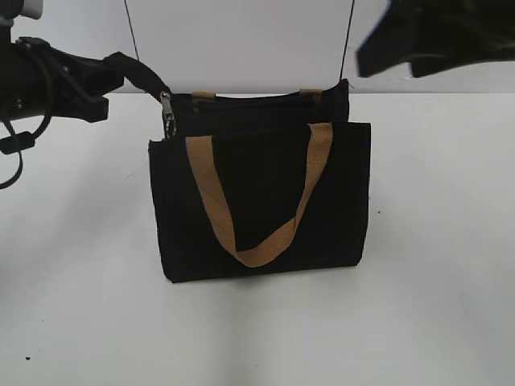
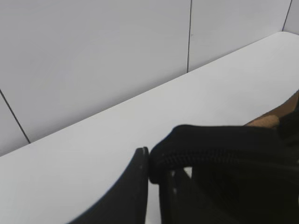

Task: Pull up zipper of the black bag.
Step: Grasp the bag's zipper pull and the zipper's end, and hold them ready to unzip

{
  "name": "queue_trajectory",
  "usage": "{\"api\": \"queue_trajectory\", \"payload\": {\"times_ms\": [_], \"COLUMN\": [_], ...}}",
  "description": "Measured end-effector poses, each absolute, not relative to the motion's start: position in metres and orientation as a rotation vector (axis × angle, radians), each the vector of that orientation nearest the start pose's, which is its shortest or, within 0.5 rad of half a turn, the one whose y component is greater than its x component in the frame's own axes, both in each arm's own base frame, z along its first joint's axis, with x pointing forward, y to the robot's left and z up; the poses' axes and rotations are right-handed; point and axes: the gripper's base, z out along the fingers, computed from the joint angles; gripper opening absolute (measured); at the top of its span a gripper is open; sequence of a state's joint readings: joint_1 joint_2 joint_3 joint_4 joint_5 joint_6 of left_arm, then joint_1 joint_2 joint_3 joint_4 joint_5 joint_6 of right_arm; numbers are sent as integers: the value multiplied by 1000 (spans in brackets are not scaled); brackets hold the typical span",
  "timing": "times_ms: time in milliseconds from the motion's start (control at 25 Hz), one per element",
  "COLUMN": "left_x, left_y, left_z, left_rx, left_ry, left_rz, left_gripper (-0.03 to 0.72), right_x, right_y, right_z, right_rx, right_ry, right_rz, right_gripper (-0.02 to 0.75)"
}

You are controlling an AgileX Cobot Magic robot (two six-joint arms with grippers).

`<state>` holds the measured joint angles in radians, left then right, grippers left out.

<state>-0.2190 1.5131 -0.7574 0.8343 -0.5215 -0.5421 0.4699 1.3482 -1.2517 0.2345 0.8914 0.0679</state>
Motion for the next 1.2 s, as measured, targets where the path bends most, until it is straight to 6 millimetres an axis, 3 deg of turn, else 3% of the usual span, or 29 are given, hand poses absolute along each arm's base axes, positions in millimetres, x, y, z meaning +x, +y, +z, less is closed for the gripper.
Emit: {"api": "queue_trajectory", "payload": {"times_ms": [320, 520, 760, 1200], "left_x": [296, 295, 295, 295], "left_y": [-100, -100, -100, -100], "left_z": [252, 254, 254, 254], "left_rx": [635, 632, 632, 633], "left_ry": [1730, 1723, 1723, 1723], "left_rz": [-362, -363, -362, -362], "left_gripper": [36, 36, 36, 36], "right_x": [279, 295, 309, 324], "right_y": [247, 291, 310, 313], "right_z": [340, 320, 299, 276], "right_rx": [-512, -509, -462, -355], "right_ry": [2541, 2591, 2647, 2653], "right_rz": [645, 754, 810, 725], "right_gripper": [355, 311, 260, 253]}}
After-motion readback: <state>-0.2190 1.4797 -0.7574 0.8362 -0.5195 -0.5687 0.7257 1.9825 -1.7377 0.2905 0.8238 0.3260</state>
